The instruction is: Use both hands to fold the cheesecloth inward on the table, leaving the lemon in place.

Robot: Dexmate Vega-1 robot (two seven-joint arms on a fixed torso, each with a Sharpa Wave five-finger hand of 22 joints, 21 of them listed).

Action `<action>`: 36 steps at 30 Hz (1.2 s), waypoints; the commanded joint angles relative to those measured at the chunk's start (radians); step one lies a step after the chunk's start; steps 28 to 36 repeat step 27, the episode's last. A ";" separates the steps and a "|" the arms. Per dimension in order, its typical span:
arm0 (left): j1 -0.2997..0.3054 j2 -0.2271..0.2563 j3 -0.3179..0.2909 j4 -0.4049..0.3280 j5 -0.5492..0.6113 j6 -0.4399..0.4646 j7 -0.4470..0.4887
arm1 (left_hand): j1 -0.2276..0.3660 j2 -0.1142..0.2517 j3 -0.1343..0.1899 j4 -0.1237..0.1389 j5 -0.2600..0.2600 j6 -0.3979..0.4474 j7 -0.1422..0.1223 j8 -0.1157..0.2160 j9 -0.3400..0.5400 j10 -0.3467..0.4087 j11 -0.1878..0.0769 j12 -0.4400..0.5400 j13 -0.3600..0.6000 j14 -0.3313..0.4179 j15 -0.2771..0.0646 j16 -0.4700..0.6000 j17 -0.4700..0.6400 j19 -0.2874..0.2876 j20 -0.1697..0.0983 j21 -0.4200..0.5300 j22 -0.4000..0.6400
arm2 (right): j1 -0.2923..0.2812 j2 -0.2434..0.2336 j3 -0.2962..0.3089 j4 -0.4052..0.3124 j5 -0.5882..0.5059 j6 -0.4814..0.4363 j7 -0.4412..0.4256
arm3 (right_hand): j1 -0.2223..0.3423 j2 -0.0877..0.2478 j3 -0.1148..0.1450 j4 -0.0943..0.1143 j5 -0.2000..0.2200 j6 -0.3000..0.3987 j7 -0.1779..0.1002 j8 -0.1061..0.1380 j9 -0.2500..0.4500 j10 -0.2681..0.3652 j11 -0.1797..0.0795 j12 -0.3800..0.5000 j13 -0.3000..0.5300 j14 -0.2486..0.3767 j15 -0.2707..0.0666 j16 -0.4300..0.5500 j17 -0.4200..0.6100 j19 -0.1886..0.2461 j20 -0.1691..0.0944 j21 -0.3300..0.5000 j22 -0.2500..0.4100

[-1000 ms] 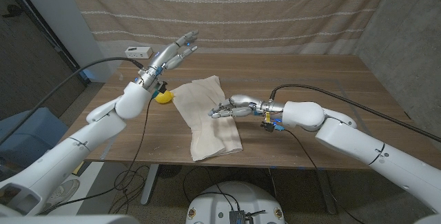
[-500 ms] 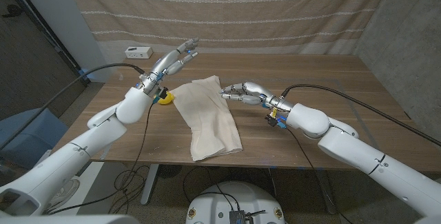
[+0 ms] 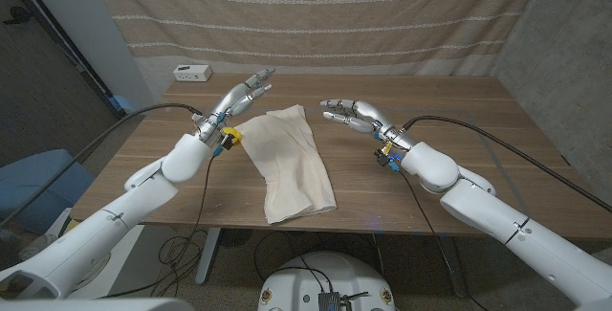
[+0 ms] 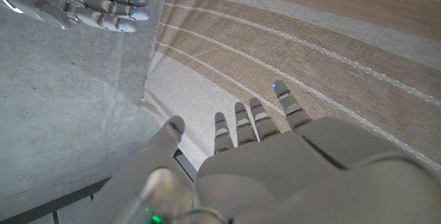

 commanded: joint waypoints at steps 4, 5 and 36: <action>-0.014 -0.062 0.027 0.152 -0.191 -0.100 -0.109 | -0.001 0.035 0.005 0.001 0.009 -0.078 -0.004 -0.011 -0.001 -0.071 -0.010 -0.004 -0.004 -0.069 -0.006 0.000 0.000 -0.030 -0.059 -0.019 -0.001 | 0.022 0.037 0.034 0.053 0.021 0.007 -0.056 | -0.031 -0.003 -0.014 0.008 -0.005 -0.033 -0.008 -0.006 -0.002 -0.027 -0.007 -0.003 -0.002 -0.019 -0.005 -0.009 -0.005 0.005 -0.011 -0.005 -0.002; -0.017 -0.066 0.028 0.163 -0.203 -0.106 -0.117 | -0.001 0.036 0.005 0.002 0.009 -0.084 -0.006 -0.012 -0.001 -0.075 -0.009 -0.004 -0.004 -0.075 -0.009 0.000 0.000 -0.033 -0.062 -0.021 -0.001 | 0.024 0.042 0.036 0.062 0.030 0.014 -0.056 | -0.034 -0.004 -0.015 0.008 -0.005 -0.036 -0.008 -0.006 -0.002 -0.028 -0.008 -0.003 -0.003 -0.020 -0.005 -0.009 -0.006 0.005 -0.011 -0.005 -0.002; -0.126 -0.124 0.071 0.362 -0.367 -0.129 -0.301 | -0.004 0.036 -0.002 0.009 0.011 -0.134 -0.001 -0.008 -0.003 -0.112 -0.009 0.001 -0.007 -0.102 -0.014 0.006 -0.002 -0.041 -0.074 -0.030 -0.002 | -0.026 0.138 0.155 0.120 0.029 0.144 -0.273 | -0.098 -0.024 -0.036 0.022 -0.004 -0.005 0.010 0.018 -0.004 0.003 0.010 0.018 -0.012 -0.037 0.006 -0.010 -0.024 -0.016 0.000 -0.019 -0.004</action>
